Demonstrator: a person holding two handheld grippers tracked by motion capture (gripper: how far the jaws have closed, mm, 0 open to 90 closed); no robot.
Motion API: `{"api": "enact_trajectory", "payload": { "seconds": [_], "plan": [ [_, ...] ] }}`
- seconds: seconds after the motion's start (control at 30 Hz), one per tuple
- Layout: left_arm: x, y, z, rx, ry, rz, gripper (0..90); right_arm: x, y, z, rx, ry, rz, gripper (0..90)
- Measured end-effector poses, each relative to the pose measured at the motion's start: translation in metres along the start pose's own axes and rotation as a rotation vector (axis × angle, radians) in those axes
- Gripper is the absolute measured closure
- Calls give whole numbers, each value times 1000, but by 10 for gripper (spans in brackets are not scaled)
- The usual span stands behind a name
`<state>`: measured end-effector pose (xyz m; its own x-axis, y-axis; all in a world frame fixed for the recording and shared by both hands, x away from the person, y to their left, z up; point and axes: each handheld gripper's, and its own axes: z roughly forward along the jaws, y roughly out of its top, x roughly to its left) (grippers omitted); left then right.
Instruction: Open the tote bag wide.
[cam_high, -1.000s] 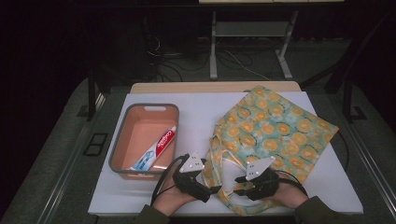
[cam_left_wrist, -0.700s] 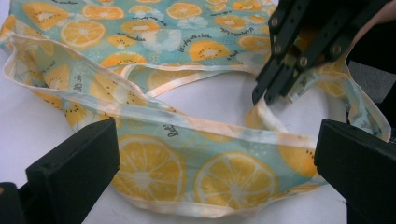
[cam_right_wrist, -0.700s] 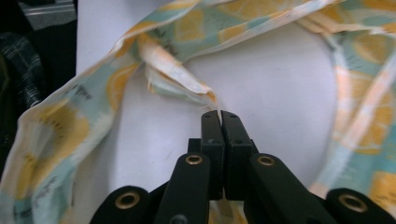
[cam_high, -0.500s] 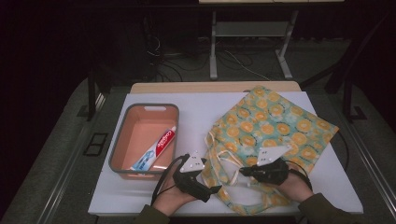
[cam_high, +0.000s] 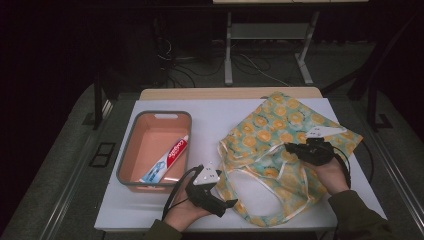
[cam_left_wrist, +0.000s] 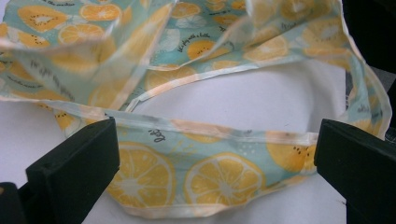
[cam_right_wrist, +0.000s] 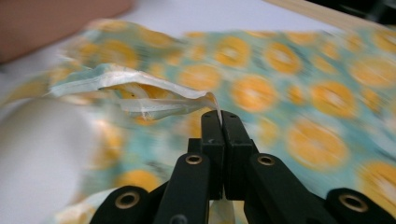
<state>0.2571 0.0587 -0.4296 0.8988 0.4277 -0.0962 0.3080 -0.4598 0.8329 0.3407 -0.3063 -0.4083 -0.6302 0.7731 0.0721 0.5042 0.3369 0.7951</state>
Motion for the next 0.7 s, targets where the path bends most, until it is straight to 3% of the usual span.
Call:
{"api": "enact_trajectory", "payload": {
  "seconds": [0.1,0.27,0.37,0.43,0.47,0.53,0.7],
  "plan": [
    [0,0,0,3,1,0,0,-10,-8,2,33,-33,38,885],
    [0,0,1,5,1,1,0,-21,-23,15,161,-90,68,883],
    [0,0,0,5,0,0,0,-21,-28,23,220,-86,64,863],
    [0,0,1,4,-1,-2,0,-20,-27,23,214,-82,64,815],
    [0,0,1,4,-1,-2,0,-20,-25,19,184,-78,89,704],
    [0,0,1,5,-2,0,0,-20,-23,16,168,-70,100,662],
    [0,0,1,4,-5,0,0,-12,-8,-9,55,-31,106,429]
  ]
}}
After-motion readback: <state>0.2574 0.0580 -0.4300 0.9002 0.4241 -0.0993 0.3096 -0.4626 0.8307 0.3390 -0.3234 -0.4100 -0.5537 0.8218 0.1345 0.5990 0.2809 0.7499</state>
